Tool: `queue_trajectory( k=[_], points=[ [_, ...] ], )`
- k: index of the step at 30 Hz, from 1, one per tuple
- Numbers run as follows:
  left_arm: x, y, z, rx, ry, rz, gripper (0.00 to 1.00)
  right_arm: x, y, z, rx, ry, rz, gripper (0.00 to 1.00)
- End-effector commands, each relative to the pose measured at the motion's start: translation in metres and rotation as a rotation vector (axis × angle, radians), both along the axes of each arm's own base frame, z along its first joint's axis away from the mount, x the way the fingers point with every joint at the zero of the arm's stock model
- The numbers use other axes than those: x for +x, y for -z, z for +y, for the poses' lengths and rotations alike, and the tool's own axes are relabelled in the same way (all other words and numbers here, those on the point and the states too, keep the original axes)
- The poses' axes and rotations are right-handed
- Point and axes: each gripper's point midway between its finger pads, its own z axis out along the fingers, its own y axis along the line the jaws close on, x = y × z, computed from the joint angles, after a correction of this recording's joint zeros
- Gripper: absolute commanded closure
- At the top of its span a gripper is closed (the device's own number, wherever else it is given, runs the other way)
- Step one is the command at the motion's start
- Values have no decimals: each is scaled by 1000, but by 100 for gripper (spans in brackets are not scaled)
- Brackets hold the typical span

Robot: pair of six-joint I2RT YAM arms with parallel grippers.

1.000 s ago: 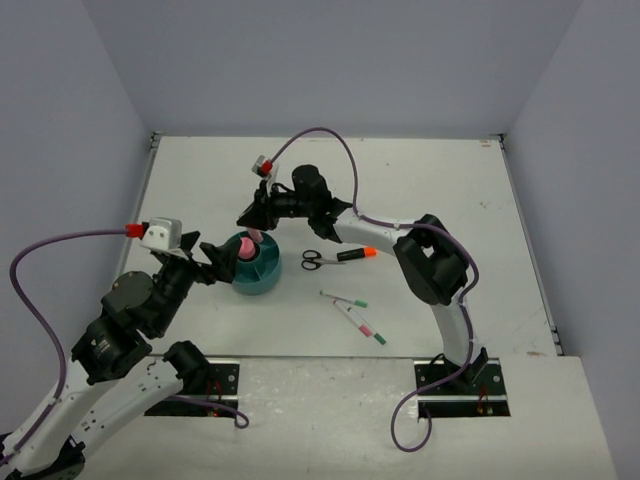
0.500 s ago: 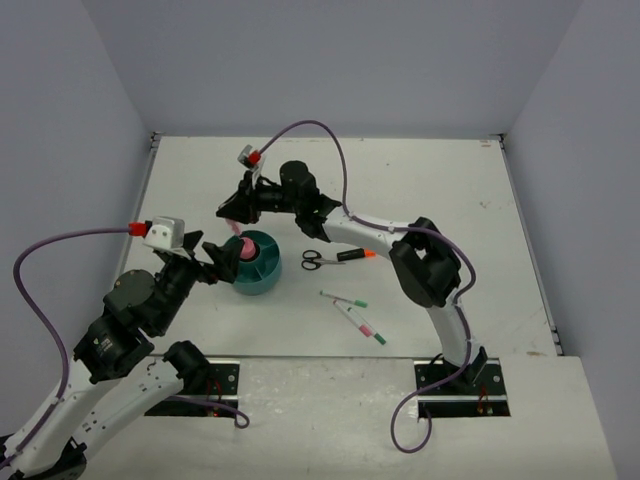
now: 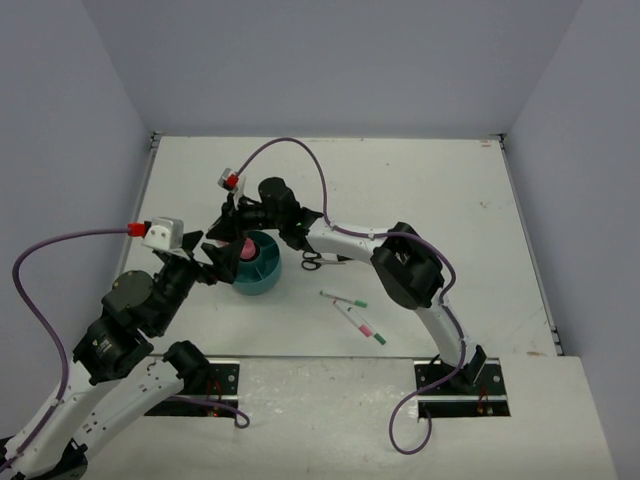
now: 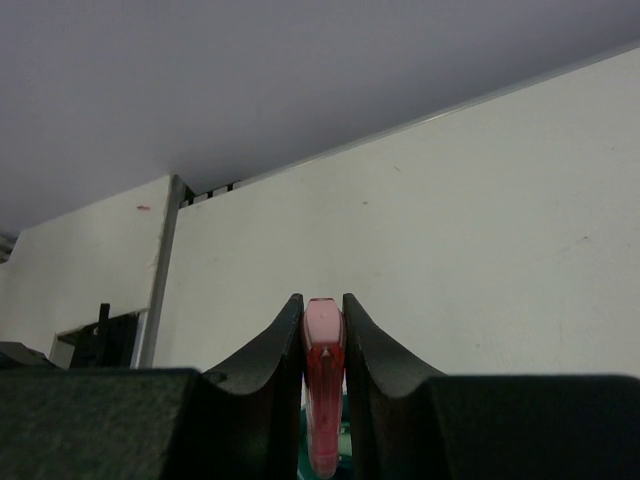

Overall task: Sort the stationery into containers
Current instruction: Place the pen in the storage box.

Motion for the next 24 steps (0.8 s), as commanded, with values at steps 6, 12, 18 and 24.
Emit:
queue_trajectory(
  k=[6, 12, 18, 24],
  points=[
    [1, -6, 0, 1, 6, -41, 0, 7, -8, 3, 21, 5, -64, 78],
    [1, -7, 1, 0, 4, -43, 0, 4, -15, 0, 32, -2, -82, 62],
    [0, -7, 1, -2, 3, -44, 0, 3, -21, -3, 29, 4, -93, 59],
    [2, -6, 4, 0, -16, -41, 0, 17, -46, -19, 44, 90, -79, 59]
  ],
)
